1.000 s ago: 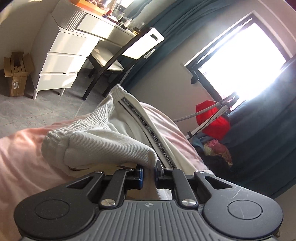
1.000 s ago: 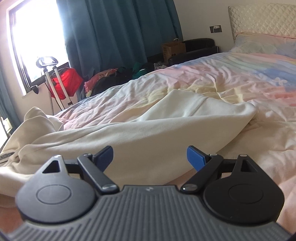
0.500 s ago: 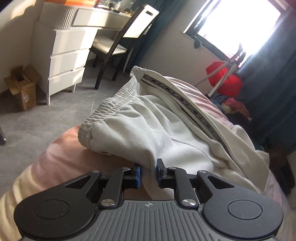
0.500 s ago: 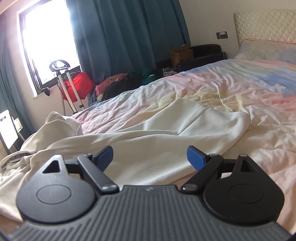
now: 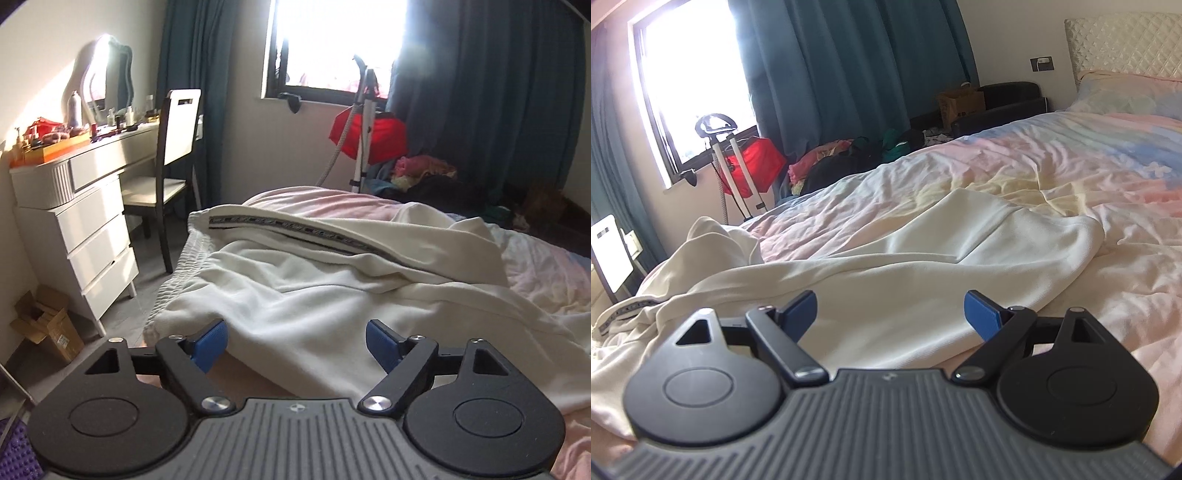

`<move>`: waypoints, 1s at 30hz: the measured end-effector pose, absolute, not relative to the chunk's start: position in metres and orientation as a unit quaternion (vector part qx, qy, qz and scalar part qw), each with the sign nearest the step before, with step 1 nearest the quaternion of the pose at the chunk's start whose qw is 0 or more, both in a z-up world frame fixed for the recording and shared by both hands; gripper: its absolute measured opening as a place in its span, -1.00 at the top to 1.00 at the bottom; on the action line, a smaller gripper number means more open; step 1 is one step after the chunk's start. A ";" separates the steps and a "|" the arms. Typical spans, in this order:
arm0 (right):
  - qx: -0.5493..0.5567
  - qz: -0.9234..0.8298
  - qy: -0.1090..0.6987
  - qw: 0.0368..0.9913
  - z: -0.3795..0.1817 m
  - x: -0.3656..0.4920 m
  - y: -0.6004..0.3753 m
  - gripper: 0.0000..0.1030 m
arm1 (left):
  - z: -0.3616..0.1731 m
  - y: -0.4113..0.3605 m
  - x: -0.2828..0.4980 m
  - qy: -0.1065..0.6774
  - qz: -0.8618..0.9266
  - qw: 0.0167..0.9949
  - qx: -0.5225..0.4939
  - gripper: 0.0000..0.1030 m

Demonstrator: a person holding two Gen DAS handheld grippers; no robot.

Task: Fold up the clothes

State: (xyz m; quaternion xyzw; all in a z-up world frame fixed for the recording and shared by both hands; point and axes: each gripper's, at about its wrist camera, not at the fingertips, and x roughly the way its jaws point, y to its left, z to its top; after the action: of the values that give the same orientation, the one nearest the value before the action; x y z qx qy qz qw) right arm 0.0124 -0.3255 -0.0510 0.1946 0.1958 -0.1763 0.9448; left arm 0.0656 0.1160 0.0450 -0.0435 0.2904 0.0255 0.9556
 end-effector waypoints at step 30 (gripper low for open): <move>0.340 -0.215 0.216 0.889 -0.096 0.045 -0.368 -0.71 | -0.042 0.024 0.072 0.280 -0.054 0.955 -0.086 -0.91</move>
State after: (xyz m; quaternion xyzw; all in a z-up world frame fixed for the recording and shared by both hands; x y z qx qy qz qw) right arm 0.0452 -0.3680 -0.0955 0.3400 0.2164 -0.2154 0.8895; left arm 0.0720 0.0238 -0.0423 -0.0860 0.2796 -0.0540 0.9547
